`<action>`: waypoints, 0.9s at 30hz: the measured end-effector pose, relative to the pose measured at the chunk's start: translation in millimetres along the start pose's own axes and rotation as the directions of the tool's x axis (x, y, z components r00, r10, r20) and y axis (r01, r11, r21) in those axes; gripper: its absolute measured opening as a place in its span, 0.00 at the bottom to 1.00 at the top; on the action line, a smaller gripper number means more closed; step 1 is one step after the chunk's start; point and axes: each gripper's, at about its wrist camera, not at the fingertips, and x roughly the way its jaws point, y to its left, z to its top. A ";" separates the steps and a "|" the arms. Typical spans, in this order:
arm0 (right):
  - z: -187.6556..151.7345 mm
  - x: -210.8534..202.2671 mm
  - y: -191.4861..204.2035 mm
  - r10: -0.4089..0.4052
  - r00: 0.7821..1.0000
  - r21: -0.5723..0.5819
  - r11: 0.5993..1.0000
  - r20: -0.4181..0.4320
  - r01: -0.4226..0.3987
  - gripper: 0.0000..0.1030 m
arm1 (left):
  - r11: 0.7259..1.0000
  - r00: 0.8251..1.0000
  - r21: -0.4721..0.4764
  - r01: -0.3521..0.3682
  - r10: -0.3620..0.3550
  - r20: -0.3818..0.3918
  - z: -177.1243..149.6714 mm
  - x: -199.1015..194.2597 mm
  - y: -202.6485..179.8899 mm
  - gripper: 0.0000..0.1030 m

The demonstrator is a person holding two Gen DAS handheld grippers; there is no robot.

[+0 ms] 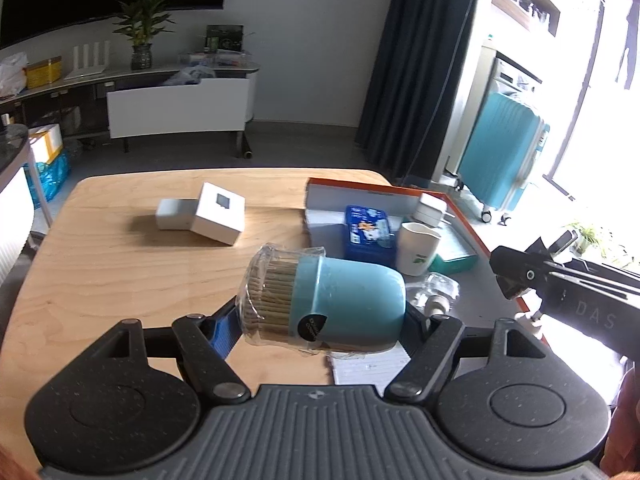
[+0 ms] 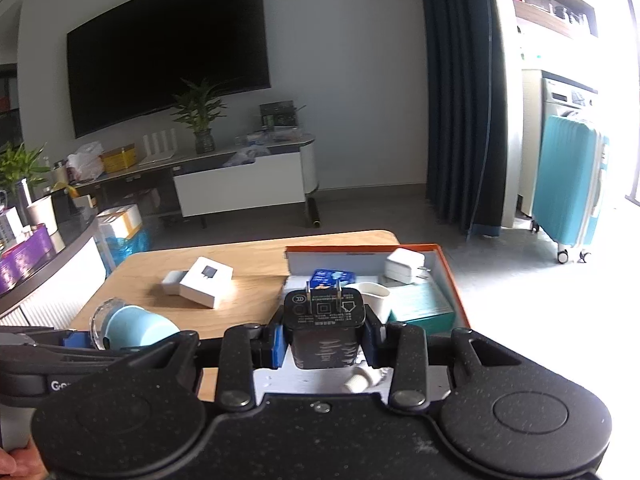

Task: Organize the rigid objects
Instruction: 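Carry the toothpick jar with the left tool while the right tool carries the black plug to the tray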

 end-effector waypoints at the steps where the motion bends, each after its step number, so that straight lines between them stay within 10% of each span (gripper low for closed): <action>1: -0.2 0.5 -2.5 -0.007 1.000 0.004 1.000 -0.001 0.007 0.43 | 1.000 1.000 0.003 0.006 -0.006 -0.003 0.5 1.6 -2.7 0.75; 27: 1.4 19.8 -44.4 -0.104 0.993 0.055 0.993 -0.047 0.107 0.43 | 0.995 0.994 0.052 0.085 -0.082 -0.067 10.6 41.4 -45.2 0.75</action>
